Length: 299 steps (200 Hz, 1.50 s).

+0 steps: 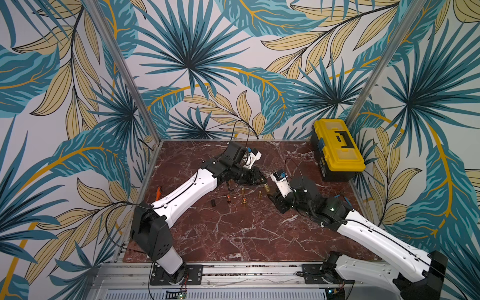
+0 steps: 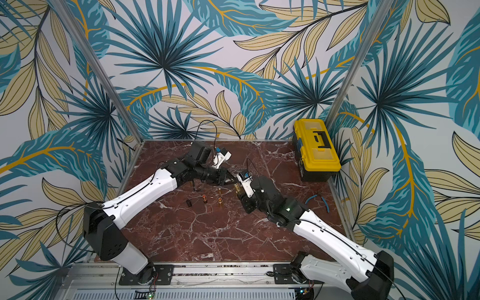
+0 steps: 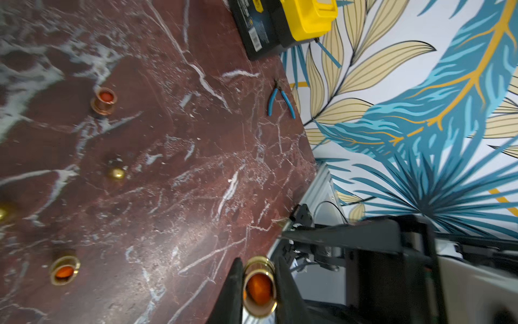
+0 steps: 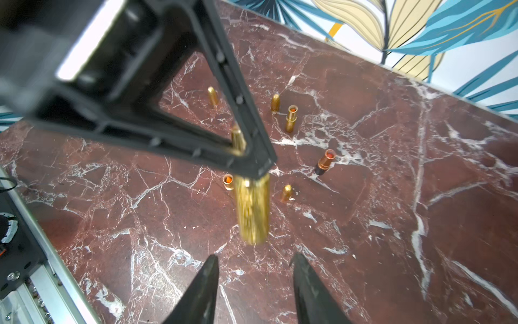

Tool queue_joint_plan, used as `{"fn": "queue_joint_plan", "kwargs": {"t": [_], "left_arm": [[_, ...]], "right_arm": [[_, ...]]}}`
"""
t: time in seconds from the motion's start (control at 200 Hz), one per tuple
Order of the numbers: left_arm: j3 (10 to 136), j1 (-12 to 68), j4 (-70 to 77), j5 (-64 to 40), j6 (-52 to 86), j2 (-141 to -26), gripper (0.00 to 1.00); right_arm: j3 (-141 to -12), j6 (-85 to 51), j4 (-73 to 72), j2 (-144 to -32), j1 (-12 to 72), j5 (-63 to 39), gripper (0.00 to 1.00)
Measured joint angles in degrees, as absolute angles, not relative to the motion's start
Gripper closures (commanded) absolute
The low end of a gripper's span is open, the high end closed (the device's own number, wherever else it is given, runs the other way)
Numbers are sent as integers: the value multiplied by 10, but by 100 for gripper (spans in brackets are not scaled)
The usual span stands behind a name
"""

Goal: Open the lipstick cap
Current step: Place the lipstick at the center of the board.

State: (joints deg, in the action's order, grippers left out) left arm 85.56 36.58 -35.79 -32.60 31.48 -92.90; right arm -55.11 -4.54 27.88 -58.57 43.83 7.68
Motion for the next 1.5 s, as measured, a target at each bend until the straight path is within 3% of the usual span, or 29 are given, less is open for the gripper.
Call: {"fn": "queue_joint_plan", "kwargs": {"t": [0.396,0.561,0.881,1.497], "left_arm": [[881,472,-339,-91,197,-1016,85],[835,509,-292,-29,166,-1057,86],[746,521,-188,53,140,-1063,87],[669,536,-90,101,144,-1063,87]], "right_arm": [[-597,-60,367,-458,438,223,53],[-597,-63,380,-436,438,282,51],[-591,-65,385,-461,438,300,51],[-587,-64,385,-467,438,306,50]]}}
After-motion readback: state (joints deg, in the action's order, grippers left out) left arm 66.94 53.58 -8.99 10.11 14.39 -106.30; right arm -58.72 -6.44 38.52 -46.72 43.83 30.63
